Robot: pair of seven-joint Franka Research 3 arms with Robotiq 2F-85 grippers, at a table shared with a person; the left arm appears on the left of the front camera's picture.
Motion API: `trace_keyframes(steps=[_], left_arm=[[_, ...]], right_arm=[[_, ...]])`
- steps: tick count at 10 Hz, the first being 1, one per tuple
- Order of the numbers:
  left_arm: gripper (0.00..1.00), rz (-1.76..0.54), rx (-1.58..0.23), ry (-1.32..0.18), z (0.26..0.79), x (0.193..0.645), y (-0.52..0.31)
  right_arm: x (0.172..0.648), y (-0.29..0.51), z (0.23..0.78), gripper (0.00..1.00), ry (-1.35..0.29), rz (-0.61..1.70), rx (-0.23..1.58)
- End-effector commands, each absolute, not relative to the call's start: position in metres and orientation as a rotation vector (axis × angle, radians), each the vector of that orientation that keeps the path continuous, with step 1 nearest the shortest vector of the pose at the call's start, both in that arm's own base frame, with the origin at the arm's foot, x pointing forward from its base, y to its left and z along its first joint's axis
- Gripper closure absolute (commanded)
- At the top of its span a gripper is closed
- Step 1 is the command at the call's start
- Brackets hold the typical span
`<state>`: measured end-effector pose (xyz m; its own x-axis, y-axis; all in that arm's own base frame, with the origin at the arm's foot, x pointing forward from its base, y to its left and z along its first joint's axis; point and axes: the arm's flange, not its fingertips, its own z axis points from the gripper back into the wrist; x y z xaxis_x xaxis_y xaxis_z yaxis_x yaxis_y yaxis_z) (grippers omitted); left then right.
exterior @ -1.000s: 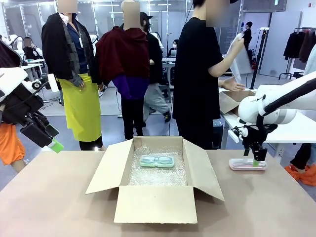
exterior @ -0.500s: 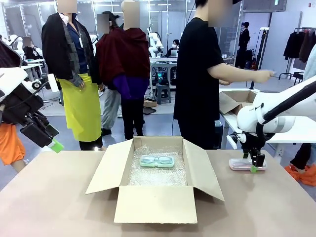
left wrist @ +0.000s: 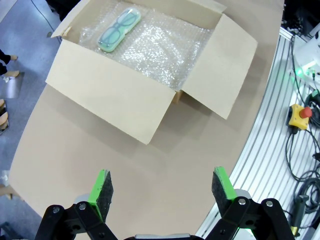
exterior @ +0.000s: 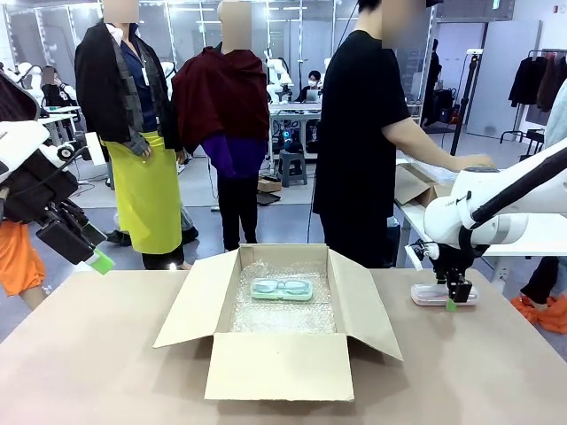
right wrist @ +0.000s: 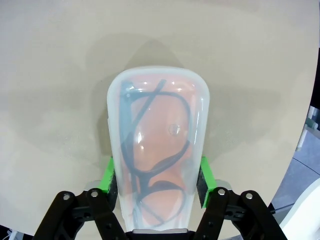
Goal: Pack the glasses set securely to prepare it for shipping.
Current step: Put the Glasses case from the right side of the table into the Package Box.
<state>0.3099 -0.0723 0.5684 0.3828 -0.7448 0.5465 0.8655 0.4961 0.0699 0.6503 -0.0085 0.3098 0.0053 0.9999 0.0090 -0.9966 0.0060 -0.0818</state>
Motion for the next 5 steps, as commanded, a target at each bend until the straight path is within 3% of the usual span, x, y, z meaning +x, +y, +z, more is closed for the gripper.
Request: trace_keyframes(steps=[1,3,5], left_arm=[[0.0,-1.061,-0.255,-0.561,0.568,0.309,-0.069],[0.0,-1.061,-0.255,-0.561,0.568,0.309,-0.069],[0.0,-1.061,-0.255,-0.561,0.568,0.309,-0.069]], right_arm=[[0.644,-0.005,0.309,0.47,-0.071,1.549,-0.085],[0.645,-0.007,0.313,0.67,-0.068,1.546,-0.088],[0.643,-0.006,0.341,0.72,-0.063,1.541,-0.064]])
